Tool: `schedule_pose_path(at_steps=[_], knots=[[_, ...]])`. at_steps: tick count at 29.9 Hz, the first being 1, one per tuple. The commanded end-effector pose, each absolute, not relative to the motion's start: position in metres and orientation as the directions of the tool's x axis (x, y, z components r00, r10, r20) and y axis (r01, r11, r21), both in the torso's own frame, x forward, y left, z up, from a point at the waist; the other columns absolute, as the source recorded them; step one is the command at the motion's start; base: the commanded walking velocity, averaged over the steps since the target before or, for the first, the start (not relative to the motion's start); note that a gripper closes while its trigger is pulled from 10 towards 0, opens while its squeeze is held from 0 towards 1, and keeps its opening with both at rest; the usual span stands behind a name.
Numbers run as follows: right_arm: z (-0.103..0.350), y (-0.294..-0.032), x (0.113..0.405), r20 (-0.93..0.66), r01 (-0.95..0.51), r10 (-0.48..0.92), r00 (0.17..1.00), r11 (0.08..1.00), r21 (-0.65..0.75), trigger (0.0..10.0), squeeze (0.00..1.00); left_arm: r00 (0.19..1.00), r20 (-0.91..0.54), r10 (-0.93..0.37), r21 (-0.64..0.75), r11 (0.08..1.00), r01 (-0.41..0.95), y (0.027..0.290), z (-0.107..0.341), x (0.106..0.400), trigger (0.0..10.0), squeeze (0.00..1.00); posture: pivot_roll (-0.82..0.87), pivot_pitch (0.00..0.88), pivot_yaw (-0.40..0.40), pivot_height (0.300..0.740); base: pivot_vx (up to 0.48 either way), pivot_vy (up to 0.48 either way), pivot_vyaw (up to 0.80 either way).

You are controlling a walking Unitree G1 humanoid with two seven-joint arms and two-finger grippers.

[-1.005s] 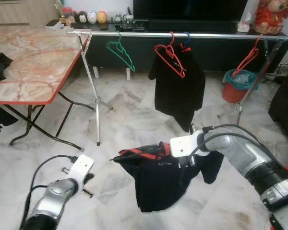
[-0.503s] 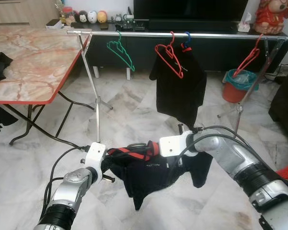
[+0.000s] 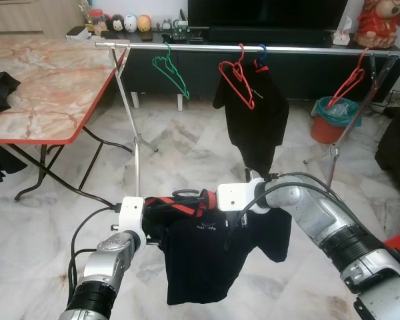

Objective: Hang hanger

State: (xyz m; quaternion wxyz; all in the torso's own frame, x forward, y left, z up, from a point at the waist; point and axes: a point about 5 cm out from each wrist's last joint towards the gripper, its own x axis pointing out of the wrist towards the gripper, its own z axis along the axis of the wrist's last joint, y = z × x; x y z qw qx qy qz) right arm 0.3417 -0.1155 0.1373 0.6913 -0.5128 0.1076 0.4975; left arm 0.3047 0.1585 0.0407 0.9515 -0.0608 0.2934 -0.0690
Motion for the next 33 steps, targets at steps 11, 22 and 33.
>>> schedule_pose_path(at_steps=[11,22,33], knots=[[0.151,-0.108,0.344,-0.615,-0.777,0.612,0.497,-0.002,-0.629,10.0,0.0,0.836,-0.533,-0.127,-0.269,0.963,-0.025,0.152,0.055,0.314,10.0,1.0,0.07,0.0,0.023,0.74,0.0,0.0,0.0],[0.152,-0.106,0.344,-0.616,-0.777,0.615,0.491,-0.01,-0.63,10.0,0.0,0.812,-0.583,0.007,-0.223,0.96,-0.168,0.161,0.048,0.314,10.0,0.0,0.07,0.0,0.024,0.74,0.0,0.0,0.0],[0.15,-0.101,0.34,-0.617,-0.784,0.629,0.473,-0.02,-0.621,10.0,0.0,0.809,-0.587,0.026,-0.237,0.95,-0.203,0.158,0.047,0.316,10.0,0.0,0.07,0.0,0.026,0.74,0.0,0.0,0.0]])
